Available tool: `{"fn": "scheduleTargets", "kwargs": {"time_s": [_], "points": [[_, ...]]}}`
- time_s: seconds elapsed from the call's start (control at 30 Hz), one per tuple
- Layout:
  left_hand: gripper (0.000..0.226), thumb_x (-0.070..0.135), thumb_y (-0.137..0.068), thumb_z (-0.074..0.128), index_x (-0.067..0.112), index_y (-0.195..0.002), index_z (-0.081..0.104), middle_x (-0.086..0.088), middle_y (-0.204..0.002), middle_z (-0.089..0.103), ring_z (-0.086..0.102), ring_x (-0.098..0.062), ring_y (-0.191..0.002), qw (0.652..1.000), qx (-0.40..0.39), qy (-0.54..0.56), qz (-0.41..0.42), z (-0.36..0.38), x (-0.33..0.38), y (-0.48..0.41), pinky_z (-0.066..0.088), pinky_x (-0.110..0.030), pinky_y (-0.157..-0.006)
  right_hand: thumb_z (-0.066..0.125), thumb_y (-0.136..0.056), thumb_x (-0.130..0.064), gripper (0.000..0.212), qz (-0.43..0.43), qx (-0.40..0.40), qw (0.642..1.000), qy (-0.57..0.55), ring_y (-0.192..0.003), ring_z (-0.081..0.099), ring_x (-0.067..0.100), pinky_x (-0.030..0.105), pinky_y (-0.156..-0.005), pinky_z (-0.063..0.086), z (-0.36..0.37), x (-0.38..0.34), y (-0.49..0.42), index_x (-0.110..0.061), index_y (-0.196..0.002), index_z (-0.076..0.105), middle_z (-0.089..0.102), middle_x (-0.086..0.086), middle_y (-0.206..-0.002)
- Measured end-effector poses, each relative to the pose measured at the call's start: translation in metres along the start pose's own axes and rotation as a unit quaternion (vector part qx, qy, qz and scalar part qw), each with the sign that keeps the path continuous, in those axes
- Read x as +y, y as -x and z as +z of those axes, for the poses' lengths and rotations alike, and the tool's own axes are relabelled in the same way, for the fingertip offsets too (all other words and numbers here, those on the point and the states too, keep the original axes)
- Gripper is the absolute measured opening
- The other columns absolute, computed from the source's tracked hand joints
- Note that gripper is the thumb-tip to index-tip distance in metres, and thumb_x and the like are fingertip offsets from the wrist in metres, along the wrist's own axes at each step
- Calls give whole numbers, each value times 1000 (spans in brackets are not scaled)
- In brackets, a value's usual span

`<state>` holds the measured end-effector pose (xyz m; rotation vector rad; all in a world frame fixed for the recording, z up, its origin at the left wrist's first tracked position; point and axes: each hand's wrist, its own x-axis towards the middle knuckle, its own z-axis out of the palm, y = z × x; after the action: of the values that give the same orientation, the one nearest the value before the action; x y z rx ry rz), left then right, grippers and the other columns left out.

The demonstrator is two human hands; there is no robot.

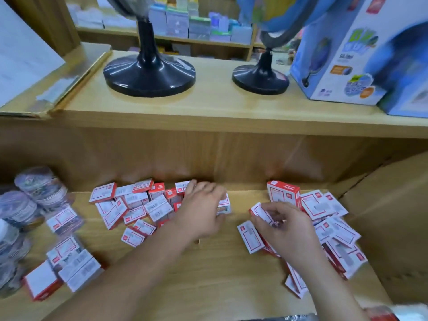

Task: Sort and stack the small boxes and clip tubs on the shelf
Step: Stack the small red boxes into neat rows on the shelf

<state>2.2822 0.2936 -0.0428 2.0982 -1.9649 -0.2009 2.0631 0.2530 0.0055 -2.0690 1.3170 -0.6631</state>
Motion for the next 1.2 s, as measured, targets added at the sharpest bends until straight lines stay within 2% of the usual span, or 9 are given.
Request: {"fn": "scheduleTargets", "kwargs": {"time_s": [0.2, 0.33, 0.47, 0.63, 0.7, 0.83, 0.93, 1.03, 1.2], "points": [[40, 42, -73, 76, 28, -102, 51, 13, -110, 60, 54, -18, -112, 997, 61, 44, 22, 2, 8, 2, 20, -42, -116, 86, -75, -32, 24, 46, 13, 996, -72, -89, 60, -5, 10, -68, 45, -11, 16, 16, -34, -94, 71, 69, -18, -91], [50, 56, -71, 78, 24, -103, 58, 9, -108, 63, 54, -13, -101, 984, 116, 133, 6, -12, 28, 44, 39, -24, -85, 89, -69, -32, 40, 35, 19, 997, -59, -88, 58, -4, 6, -69, 43, -6, 14, 17, -36, -103, 68, 64, -14, -93], [54, 69, -67, 78, 26, -94, 59, 16, -94, 62, 54, -5, -88, 974, 176, 144, -19, -10, 35, 93, 41, -22, -74, 89, -71, -22, 36, -8, 22, 997, -77, -81, 60, 0, 6, -67, 42, 6, 6, 11, -41, -88, 65, 64, -10, -85], [56, 71, -67, 76, 28, -99, 59, 16, -101, 65, 58, -10, -94, 977, 144, 145, -61, 7, 25, 141, 48, -31, -78, 85, -73, -26, 29, -32, -41, 998, -20, -83, 61, 4, 23, -74, 49, 41, -7, 15, -37, -95, 70, 63, -11, -90], [53, 64, -68, 76, 27, -103, 61, 16, -108, 64, 58, -11, -98, 981, 133, 131, -46, 12, 23, 156, 49, -25, -78, 80, -73, -37, 20, -42, -89, 994, 51, -84, 62, 9, 32, -74, 52, 53, -7, 20, -33, -91, 70, 64, -11, -86], [48, 49, -73, 75, 25, -112, 62, 12, -117, 63, 57, -13, -109, 982, 115, 146, -29, 20, 17, 171, 47, -26, -92, 58, -68, -62, 39, -29, -127, 980, 151, -89, 64, 19, 37, -67, 54, 64, 11, 40, -32, -91, 69, 67, -8, -84], [53, 46, -71, 78, 25, -116, 62, 13, -123, 61, 55, -12, -115, 981, 104, 156, -48, 28, 12, 178, 47, -28, -97, 73, -70, -55, 40, -29, -94, 968, 231, -102, 63, 23, 37, -70, 55, 63, 24, 55, -32, -102, 71, 67, -7, -98], [61, 51, -70, 79, 28, -123, 61, 14, -130, 57, 54, -8, -119, 979, 98, 169, -64, 31, 13, 181, 46, -24, -98, 83, -65, -44, 38, -36, -63, 959, 274, -97, 64, 29, 37, -62, 54, 63, 26, 63, -26, -96, 72, 66, -2, -94], [66, 51, -71, 81, 35, -131, 59, 22, -137, 52, 50, -1, -128, 970, 102, 215, -55, 30, 4, 188, 42, -21, -105, 83, -68, -33, 33, -46, -23, 963, 266, -96, 65, 27, 32, -60, 49, 62, 14, 65, -26, -99, 73, 63, -4, -97]]}}
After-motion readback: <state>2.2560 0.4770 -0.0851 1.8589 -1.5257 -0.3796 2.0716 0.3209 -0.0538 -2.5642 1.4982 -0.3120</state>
